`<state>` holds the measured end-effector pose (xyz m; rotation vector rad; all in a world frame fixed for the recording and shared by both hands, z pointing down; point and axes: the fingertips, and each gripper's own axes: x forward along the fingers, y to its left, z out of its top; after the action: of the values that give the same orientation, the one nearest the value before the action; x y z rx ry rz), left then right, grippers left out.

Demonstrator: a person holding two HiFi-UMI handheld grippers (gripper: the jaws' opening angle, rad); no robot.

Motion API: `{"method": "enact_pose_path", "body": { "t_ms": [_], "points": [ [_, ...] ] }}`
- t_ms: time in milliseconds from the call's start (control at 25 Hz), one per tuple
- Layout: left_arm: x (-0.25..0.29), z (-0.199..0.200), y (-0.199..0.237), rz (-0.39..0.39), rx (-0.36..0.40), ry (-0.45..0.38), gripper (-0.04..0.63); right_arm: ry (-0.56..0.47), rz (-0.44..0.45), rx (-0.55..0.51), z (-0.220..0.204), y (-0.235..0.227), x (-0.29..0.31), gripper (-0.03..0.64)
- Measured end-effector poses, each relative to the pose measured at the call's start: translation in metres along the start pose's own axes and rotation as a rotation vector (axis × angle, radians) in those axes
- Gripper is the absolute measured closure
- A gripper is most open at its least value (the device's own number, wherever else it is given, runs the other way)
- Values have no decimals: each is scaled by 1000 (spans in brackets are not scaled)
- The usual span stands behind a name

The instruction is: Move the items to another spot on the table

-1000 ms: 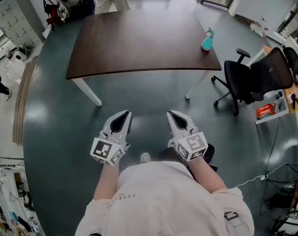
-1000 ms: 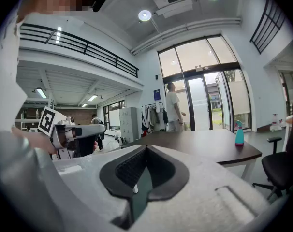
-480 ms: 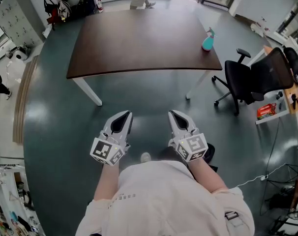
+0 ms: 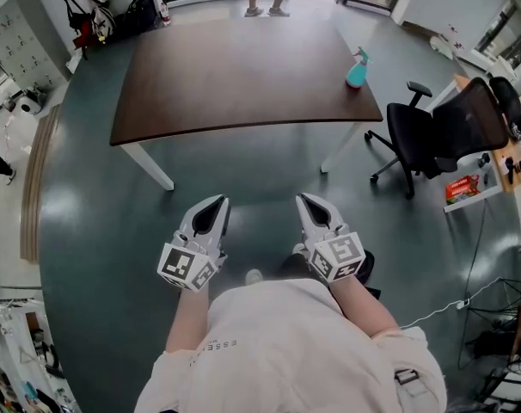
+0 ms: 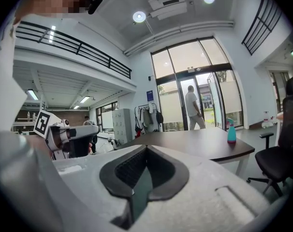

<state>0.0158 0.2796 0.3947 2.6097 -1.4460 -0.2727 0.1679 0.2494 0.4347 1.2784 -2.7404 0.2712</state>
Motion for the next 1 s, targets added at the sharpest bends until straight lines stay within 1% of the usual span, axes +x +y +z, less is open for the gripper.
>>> {"method": "enact_pose_path", "body": {
  "t_ms": [160,240,360,480,600,720,800,1000],
  "points": [
    [9,-1,3,-19,-18,11,578,20,-27,4,-1,-9,2,626],
    [17,-4,4,-34,-29,20,578,34,-20,2,-3,-13,3,626],
    [32,-9,9,-36,-41,26,578,59,4,-3,-9,-20,8,626],
    [58,-22,17,-31,-38,35,578,81,7,5,-11,-42,16,626],
    [96,-23,16,-37,-21,63,578,115,3,30,-13,-77,28,626],
    [139,-26,20,-44,-28,52,578,117,-11,46,-7,-122,46,626],
    [171,-28,22,-41,-20,56,578,111,-19,49,1,-154,59,626],
    [258,-25,33,0,7,59,578,112,-5,43,18,-241,97,626]
  ]
}}
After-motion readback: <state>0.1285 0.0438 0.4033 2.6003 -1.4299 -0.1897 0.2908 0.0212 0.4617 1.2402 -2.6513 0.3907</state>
